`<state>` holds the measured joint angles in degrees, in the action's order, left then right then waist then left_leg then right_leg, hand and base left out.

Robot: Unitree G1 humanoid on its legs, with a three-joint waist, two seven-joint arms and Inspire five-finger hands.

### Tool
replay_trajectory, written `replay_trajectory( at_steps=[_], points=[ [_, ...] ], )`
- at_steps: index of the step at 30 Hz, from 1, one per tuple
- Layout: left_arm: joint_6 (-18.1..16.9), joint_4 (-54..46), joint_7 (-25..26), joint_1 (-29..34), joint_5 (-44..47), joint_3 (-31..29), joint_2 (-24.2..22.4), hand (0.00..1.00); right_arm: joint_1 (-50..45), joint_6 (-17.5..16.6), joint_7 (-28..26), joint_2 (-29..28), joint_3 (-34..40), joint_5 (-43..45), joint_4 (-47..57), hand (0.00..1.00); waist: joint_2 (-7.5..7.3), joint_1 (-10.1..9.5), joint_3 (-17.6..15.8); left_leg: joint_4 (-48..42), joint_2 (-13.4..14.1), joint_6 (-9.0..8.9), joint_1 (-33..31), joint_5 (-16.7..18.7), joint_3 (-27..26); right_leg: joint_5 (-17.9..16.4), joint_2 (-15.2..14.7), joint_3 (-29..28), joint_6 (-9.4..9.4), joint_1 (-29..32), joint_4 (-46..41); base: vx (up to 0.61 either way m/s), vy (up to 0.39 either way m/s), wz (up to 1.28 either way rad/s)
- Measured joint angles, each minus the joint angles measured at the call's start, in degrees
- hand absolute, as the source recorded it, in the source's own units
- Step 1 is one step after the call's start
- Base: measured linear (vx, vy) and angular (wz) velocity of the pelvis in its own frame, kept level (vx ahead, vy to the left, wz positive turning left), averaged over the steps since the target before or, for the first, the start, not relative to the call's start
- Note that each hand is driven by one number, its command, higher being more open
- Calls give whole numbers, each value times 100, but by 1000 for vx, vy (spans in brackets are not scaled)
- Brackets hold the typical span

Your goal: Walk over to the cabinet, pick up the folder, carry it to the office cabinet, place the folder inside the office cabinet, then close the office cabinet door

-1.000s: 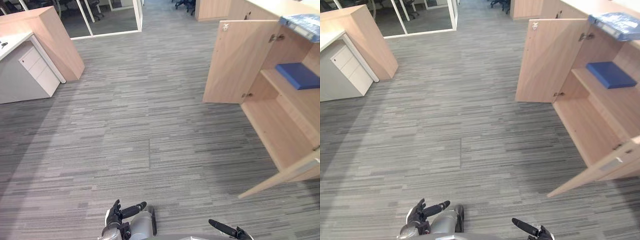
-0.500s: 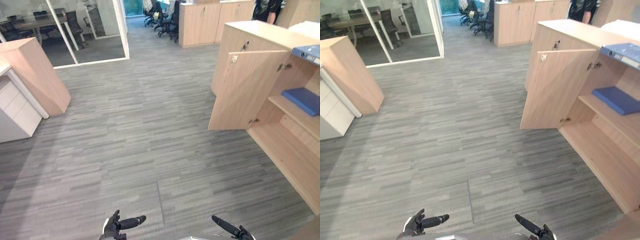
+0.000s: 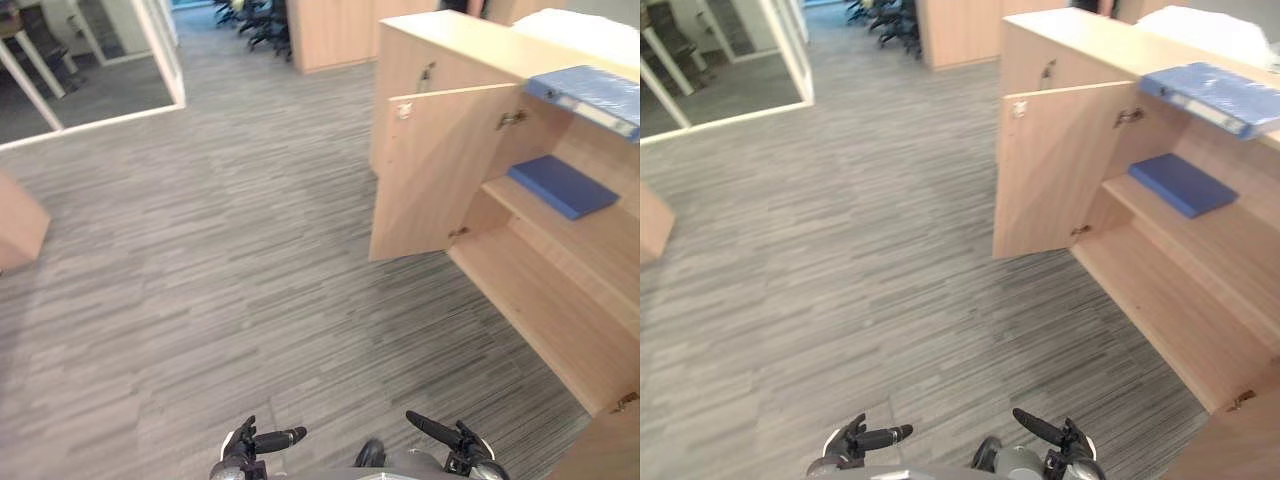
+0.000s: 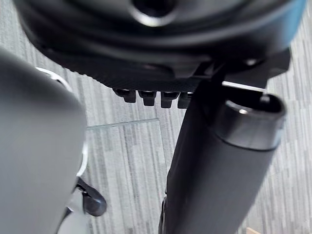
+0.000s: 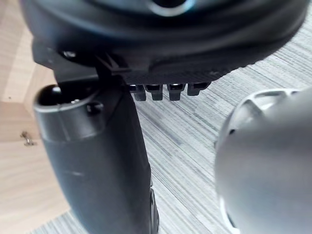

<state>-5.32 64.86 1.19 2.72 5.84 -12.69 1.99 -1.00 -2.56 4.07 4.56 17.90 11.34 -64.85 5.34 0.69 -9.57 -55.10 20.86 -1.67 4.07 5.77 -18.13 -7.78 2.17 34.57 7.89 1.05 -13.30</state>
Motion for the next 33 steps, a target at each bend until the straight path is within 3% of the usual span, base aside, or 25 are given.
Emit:
replay_trajectory(
  at_steps=[1, 4, 6, 7, 8, 9, 10, 12, 14, 15, 16, 17, 18, 19, 21, 22, 23, 24, 25, 26, 27, 28, 29, 31, 33],
  points=[
    [33, -58, -1, 59, 168, -188, 2, 100, 3, 4, 1, 23, 4, 5, -65, 100, 42, -32, -30, -897, 249, 5, -257, 29, 9, -83, 246, -287, 43, -305, 141, 416, -104, -109],
    [35, -161, 10, 120, 307, -479, 71, 100, 2, 46, 21, 31, 4, 0, -187, 100, -144, -54, -52, -1363, 55, -35, -900, 358, 95, -121, 404, -895, 14, -852, 588, 477, -73, -107],
    [30, -284, 39, 156, 367, -617, 92, 100, 10, 136, 25, 84, 1, -4, -327, 100, -297, -182, -120, -517, -369, -133, -1411, 708, 188, -44, 413, -1516, 14, -1335, 941, 456, -25, -128],
    [30, -284, 45, 157, 367, -617, 92, 100, 2, 138, 25, 93, 0, -7, -344, 100, -306, -204, -126, -348, -436, -141, -1462, 741, 223, -40, 413, -1592, 7, -1385, 971, 390, 14, -119],
    [30, -289, 79, 155, 367, -610, 95, 100, -25, 171, 27, 101, -6, -10, -372, 100, -332, -239, -142, 459, -687, -226, -1644, 805, 518, -37, 412, -1806, -5, -1552, 1097, 384, 68, -106],
    [26, -295, 98, 158, 368, -600, 97, 100, -26, 181, 26, 89, -38, -8, -372, 100, -350, -250, -156, 1813, -1055, -276, -1794, 797, 1113, -61, 412, -2087, -47, -1717, 1229, 466, 89, -111],
    [26, -295, 98, 162, 369, -599, 101, 100, -27, 179, 27, 88, -87, -8, -366, 100, -356, -250, -161, 2320, -1186, -326, -1843, 758, 1405, -75, 413, -2197, -71, -1785, 1289, 472, 116, -95],
    [-6, -295, 115, 219, 376, -588, 100, 100, -51, 172, 26, 101, -131, -7, -350, 100, -328, -255, -169, 3984, -1493, -496, -1913, 377, 2465, -163, 415, -2522, -221, -1972, 1418, 410, 131, -77],
    [-45, -287, 132, 252, 391, -586, 63, 100, -157, 127, 26, 138, -124, -8, -346, 100, -242, -300, -140, 4404, -1589, -550, -1956, 141, 3068, -320, 397, -2758, -442, -2199, 1435, 464, 192, -77],
    [-44, -276, 131, 266, 430, -585, 43, 100, -256, 109, 25, 153, -120, -8, -338, 100, -214, -343, -108, 4356, -1649, -539, -1940, -1, 3204, -440, 339, -2863, -584, -2326, 1382, 626, 297, -94],
    [-43, -270, 130, 354, 490, -576, 29, 100, -349, 112, 26, 160, -108, -9, -339, 100, -210, -362, -43, 4092, -1744, -525, -1910, -452, 3209, -633, 196, -3043, -846, -2396, 1184, 554, 284, -83],
    [-44, -270, 133, 418, 490, -571, 20, 100, -390, 107, 24, 164, -102, -9, -332, 100, -188, -360, 19, 3975, -1756, -491, -1904, -692, 3125, -716, 129, -3131, -977, -2375, 1039, 568, 328, -97],
    [-41, -258, 128, 524, 491, -576, 26, 100, -472, 107, 21, 162, -83, -15, -341, 100, -187, -354, 163, 3728, -1790, -601, -1926, -884, 2897, -904, -77, -3293, -1186, -2182, 573, 443, 273, -91],
    [-45, -252, 150, 520, 430, -548, 52, 100, -483, 119, 18, 130, -28, -17, -343, 100, -252, -368, 243, 3665, -1849, -460, -1911, -780, 2654, -970, -285, -3404, -1240, -1860, -14, 503, 329, -117],
    [-68, -235, 167, 523, 164, -443, 109, 100, -429, 125, -39, 99, 160, 1, -330, 100, -300, -411, 276, 3750, -1935, -227, -1671, -583, 2146, -927, -676, -3460, -1178, -1050, -1575, 449, 357, -106],
    [-78, -200, 161, 522, 12, -372, 167, 100, -402, 125, -47, 32, 276, 20, -297, 100, -403, -403, 212, 3827, -2104, -105, -1338, -407, 1841, -756, -1122, -3130, -882, -722, -2542, 419, 396, -91],
    [-71, -166, 146, 533, -26, -257, 222, 100, -417, 129, -48, 6, 387, 51, -277, 100, -447, -344, 197, 3843, -2278, 24, -1010, -249, 1616, -407, -1680, -2511, -343, -586, -3206, 328, 316, -79],
    [-61, -158, 143, 549, -47, -165, 242, 100, -452, 129, -47, 21, 389, 110, -255, 100, -459, -320, 210, 3885, -2343, 80, -851, -179, 1521, -214, -1967, -2136, -122, -593, -3391, 299, 293, -77],
    [-54, -159, 135, 581, -90, -34, 273, 100, -491, 117, -39, 75, 397, 250, -198, 100, -399, -312, 250, 4060, -2398, 159, -515, -70, 1299, 182, -2467, -1494, 112, -623, -3650, 250, 242, -85],
    [-47, -158, 130, 587, -116, 64, 253, 100, -473, 101, -35, 121, 402, 247, -151, 100, -314, -286, 286, 4267, -2431, 246, -249, -10, 1165, 348, -2828, -1065, 56, -611, -3926, 218, 210, -84],
    [-42, -156, 130, 545, -153, 71, 246, 100, -452, 88, -16, 139, 408, 248, -108, 100, -301, -236, 270, 4328, -2431, 284, -156, 18, 1116, 201, -2923, -961, -95, -581, -4021, 154, 137, -66],
    [-39, -158, 148, 436, -189, 109, 258, 100, -417, 37, -1, 130, 420, 296, -83, 100, -288, -195, 201, 4462, -2395, 335, 49, 64, 1081, -235, -2896, -849, -512, -473, -4080, 106, 79, -47],
    [-38, -157, 150, 372, -177, 198, 264, 100, -430, 13, -2, 128, 398, 517, -76, 100, -237, -174, 147, 4603, -2270, 342, 272, 93, 1006, -630, -2666, -821, -899, -355, -3884, 93, 59, -46],
    [-40, -163, 150, 302, -91, 275, 269, 100, -437, -25, 4, 108, 332, 735, -76, 100, -201, -124, 96, 4755, -2065, 333, 525, 231, 885, -939, -2288, -728, -1127, -73, -3290, 65, -2, -42],
    [-52, -180, 192, 293, 68, 281, 295, 100, -454, -66, 32, 17, 239, 924, -79, 100, -279, -59, 111, 4795, -1899, 247, 567, 353, 816, -889, -1916, -752, -1219, 290, -2328, 90, -120, -25]
  ],
)
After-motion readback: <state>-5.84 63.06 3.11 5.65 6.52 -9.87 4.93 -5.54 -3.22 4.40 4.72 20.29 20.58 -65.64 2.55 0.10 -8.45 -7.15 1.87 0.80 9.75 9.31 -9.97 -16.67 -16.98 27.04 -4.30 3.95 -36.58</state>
